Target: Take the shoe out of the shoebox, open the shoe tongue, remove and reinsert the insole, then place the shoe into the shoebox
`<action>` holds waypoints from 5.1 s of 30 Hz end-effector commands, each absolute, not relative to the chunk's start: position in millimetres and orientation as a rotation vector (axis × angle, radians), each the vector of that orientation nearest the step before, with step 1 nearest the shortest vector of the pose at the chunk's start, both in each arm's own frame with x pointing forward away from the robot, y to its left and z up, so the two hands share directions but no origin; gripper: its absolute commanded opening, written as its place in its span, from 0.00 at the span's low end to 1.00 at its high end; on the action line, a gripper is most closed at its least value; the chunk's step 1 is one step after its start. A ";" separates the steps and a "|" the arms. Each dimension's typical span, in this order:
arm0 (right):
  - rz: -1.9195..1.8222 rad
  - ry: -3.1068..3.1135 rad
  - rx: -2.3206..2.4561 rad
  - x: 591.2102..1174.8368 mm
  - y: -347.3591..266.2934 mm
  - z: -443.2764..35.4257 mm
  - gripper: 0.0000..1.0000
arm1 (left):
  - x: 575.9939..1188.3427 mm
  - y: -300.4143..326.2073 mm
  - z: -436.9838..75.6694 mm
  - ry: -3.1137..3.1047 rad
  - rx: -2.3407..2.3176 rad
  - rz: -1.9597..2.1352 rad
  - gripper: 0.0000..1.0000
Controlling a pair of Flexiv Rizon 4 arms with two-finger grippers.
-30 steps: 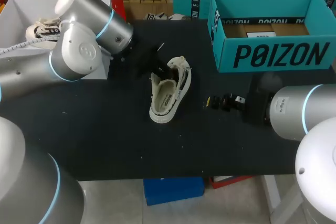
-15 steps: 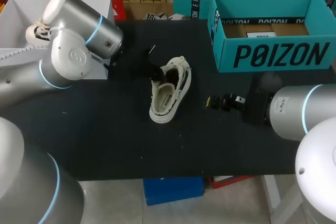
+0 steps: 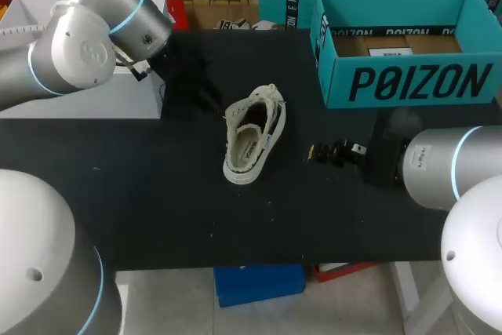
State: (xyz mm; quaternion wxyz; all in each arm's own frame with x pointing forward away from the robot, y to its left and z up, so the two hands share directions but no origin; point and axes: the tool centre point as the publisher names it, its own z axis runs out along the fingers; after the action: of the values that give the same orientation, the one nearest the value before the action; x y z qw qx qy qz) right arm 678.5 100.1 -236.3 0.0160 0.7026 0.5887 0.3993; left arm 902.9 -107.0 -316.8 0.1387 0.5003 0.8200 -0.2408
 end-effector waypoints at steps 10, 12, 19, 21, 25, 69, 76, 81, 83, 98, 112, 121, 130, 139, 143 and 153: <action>1.251 1.814 2.183 677.4 104.0 -240.5 1.00 | 891.6 -39.2 -276.2 2.678 1.403 -0.511 0.12; 1.251 1.814 2.183 677.4 104.0 -240.5 1.00 | 889.8 -30.9 -274.1 2.752 1.348 -0.505 0.14; 1.251 1.814 2.183 677.4 104.0 -240.5 1.00 | 887.9 0.1 -266.2 2.934 1.158 -0.375 0.14; 1.251 1.814 2.183 677.4 104.0 -240.5 1.00 | 886.8 8.0 -263.7 2.979 1.073 -0.386 0.13; 1.251 1.814 2.183 677.4 104.0 -240.5 1.00 | 888.6 27.5 -263.4 3.076 0.877 -0.431 0.15; 0.632 2.155 1.942 750.6 109.3 -247.2 1.00 | 885.0 55.1 -253.4 3.059 0.636 -0.388 1.00; 0.503 2.238 1.921 776.5 115.2 -264.7 1.00 | 885.0 55.1 -253.4 3.059 0.636 -0.388 1.00; 0.442 2.282 1.922 799.1 119.4 -276.1 1.00 | 885.0 55.1 -253.4 3.059 0.636 -0.388 1.00; 0.425 2.294 1.927 807.5 122.4 -282.2 1.00 | 885.0 55.1 -253.4 3.059 0.636 -0.388 1.00; 0.307 2.399 1.925 855.7 159.1 -332.8 1.00 | 885.0 55.1 -253.4 3.059 0.636 -0.388 1.00; 0.226 2.448 1.919 888.5 174.6 -368.0 1.00 | 885.0 55.1 -253.4 3.059 0.636 -0.388 1.00; 0.204 2.446 1.942 893.4 166.3 -384.6 1.00 | 885.0 55.1 -253.4 3.059 0.636 -0.388 1.00; 0.201 2.432 1.951 896.4 159.1 -384.4 0.49 | 885.0 55.1 -253.4 3.059 0.636 -0.388 1.00; 0.194 2.440 1.968 891.4 164.9 -396.3 0.61 | 885.0 55.1 -253.4 3.059 0.636 -0.388 1.00; 0.187 2.451 1.969 890.4 168.2 -399.6 0.68 | 885.0 55.1 -253.4 3.059 0.636 -0.388 1.00; 0.148 2.471 1.956 894.1 171.2 -409.1 0.61 | 885.0 55.1 -253.4 3.059 0.636 -0.388 1.00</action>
State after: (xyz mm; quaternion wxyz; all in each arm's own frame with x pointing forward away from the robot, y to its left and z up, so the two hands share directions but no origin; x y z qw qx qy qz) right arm 889.2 166.6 -404.5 -0.0048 0.6200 0.7828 0.0519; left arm 885.8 55.0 -253.7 -0.0040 0.2024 0.9713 -0.1246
